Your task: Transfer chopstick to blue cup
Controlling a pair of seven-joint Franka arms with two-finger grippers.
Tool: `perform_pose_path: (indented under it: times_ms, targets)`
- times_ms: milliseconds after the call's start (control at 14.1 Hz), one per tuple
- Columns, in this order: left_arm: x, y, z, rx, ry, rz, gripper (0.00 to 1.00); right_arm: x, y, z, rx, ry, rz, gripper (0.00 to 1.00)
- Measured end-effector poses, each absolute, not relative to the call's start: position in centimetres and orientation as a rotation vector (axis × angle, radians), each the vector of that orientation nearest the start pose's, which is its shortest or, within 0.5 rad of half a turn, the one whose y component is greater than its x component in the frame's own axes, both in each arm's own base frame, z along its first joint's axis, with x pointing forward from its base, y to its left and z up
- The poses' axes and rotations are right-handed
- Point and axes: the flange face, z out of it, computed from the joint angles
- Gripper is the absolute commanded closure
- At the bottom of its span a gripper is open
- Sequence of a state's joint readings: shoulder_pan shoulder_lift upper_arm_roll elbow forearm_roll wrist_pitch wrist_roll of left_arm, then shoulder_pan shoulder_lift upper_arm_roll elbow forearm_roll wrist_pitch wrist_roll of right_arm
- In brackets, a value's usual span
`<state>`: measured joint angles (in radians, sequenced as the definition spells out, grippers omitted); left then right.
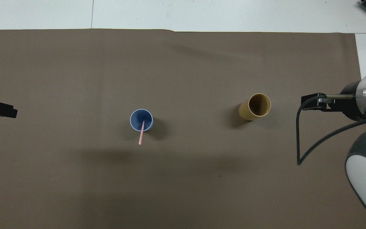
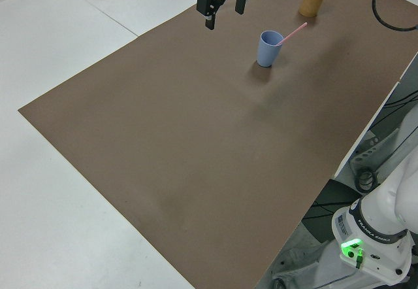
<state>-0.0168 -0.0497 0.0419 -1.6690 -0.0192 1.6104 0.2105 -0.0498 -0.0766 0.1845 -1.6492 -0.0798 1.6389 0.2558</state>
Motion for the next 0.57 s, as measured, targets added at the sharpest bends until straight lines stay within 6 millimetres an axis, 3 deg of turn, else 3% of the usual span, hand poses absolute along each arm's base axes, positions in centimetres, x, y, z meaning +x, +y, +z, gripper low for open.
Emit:
perform_pose_path:
  times_ms: [284, 568]
  targets:
    - [54.1, 1.2, 60.9, -3.150, 0.292, 0.010, 0.00, 53.2, 5.1, 63.2, -3.215, 0.209, -0.081, 0.00]
    - [54.1, 1.2, 60.9, -3.150, 0.292, 0.010, 0.00, 53.3, 4.8, 63.2, -3.141, 0.186, -0.059, 0.00]
